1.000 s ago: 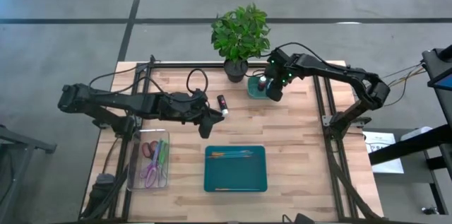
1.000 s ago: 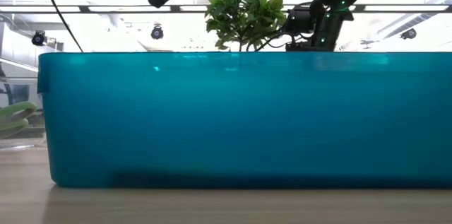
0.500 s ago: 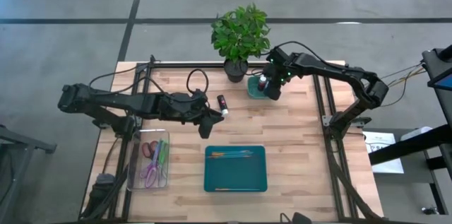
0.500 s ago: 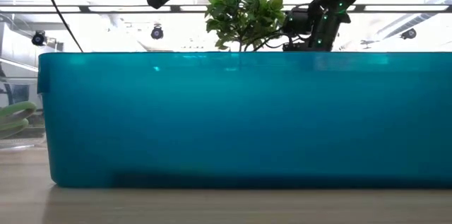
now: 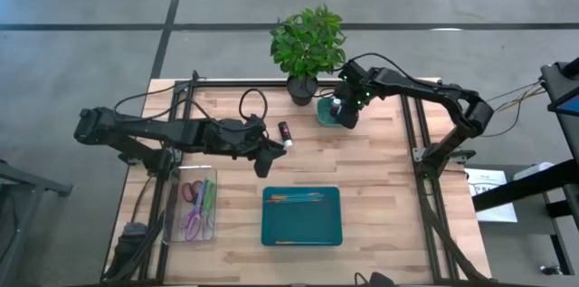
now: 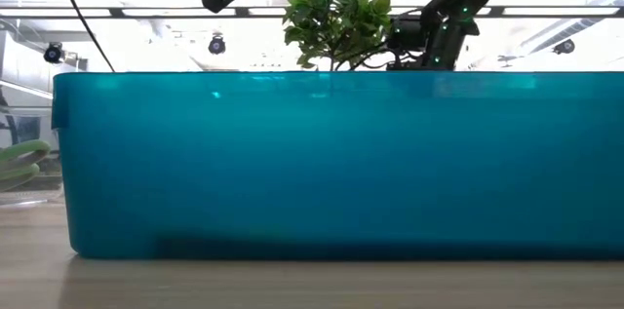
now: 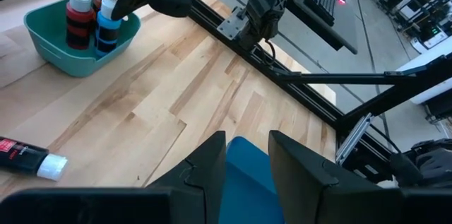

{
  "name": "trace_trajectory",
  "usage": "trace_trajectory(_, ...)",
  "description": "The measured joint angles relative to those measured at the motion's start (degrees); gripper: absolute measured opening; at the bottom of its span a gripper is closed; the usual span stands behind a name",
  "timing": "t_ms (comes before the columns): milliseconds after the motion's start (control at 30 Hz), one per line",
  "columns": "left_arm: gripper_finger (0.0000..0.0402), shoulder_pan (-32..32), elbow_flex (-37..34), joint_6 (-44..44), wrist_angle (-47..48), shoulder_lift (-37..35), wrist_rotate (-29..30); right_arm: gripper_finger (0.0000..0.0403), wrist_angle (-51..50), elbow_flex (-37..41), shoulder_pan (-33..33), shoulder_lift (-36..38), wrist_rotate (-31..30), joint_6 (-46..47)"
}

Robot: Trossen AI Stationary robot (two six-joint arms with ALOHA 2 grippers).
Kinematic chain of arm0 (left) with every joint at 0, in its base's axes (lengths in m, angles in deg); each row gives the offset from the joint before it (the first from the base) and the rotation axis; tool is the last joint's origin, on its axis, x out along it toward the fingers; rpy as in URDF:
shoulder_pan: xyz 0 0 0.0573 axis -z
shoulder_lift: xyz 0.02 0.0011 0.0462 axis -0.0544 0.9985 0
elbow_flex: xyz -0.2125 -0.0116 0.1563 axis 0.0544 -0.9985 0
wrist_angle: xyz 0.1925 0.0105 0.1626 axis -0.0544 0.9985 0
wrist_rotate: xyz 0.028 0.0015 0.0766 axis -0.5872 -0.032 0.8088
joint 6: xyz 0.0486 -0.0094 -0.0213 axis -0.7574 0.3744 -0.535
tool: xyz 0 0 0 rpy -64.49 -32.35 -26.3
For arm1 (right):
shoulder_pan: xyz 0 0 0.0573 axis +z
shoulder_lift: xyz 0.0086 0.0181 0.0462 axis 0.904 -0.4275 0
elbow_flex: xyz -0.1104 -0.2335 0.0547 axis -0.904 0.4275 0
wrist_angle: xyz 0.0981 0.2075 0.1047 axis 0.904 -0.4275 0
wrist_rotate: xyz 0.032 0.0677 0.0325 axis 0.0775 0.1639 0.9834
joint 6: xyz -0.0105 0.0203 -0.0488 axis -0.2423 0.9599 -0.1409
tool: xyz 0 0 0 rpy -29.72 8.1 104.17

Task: Pick & Place Paint Supplies
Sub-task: Put the blue paint bottle into the green bin

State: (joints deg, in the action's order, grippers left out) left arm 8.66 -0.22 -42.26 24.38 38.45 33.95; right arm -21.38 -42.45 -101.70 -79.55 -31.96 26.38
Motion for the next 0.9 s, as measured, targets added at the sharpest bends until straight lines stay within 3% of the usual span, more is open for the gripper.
trace_trajectory(900,0.0116,0.02,0.00,0.39,1.16,0.00,0.01,0.0120,-1.42,-3.78,1.07,-3.82,1.92,-0.02)
